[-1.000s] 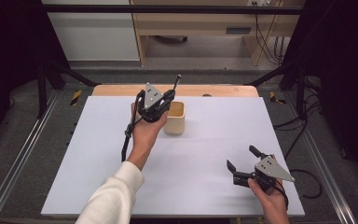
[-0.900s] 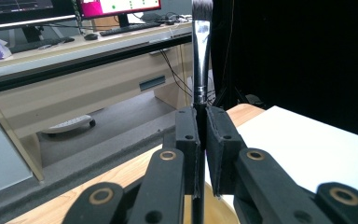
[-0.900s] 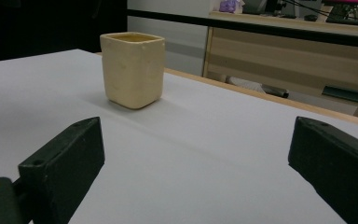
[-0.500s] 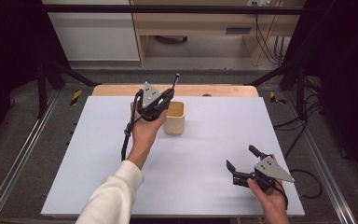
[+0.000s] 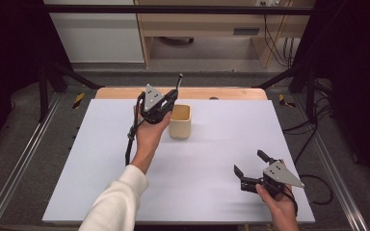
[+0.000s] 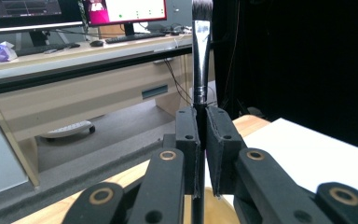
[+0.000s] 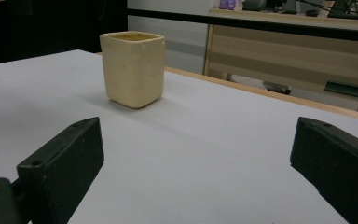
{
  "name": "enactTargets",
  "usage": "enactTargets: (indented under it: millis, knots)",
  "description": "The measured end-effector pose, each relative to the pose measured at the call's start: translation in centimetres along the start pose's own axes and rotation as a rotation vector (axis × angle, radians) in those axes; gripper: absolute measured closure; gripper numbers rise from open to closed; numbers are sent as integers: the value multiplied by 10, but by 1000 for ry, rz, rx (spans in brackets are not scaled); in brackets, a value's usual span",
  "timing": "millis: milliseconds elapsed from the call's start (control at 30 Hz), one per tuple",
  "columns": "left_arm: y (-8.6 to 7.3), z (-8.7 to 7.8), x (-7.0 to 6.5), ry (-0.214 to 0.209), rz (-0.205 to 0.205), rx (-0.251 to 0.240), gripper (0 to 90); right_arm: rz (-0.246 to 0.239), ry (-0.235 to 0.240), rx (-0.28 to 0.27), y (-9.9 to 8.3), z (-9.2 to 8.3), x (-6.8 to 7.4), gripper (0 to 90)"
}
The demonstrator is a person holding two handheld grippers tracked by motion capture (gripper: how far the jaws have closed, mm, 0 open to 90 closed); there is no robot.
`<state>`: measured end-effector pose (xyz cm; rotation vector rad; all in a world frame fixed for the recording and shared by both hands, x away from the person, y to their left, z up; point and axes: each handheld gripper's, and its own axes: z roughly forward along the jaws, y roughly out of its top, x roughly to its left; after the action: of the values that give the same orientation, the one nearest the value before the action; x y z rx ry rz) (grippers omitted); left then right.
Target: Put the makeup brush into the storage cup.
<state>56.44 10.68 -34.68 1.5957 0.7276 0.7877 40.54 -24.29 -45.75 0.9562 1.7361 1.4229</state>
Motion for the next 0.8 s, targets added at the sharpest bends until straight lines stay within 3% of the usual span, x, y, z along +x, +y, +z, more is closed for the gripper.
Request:
enactTargets:
  millis: [367,600,800]
  knots:
    - [-3,4,0,-1,-21,-3,838,3,1,-2,0,-1,0,30]
    - [-8,9,-1,-3,-1,1,838,5,1,1,0,-1,0,32]
    - [-11,14,-1,-15,-17,-8,838,5,4,2,0,-1,1,34]
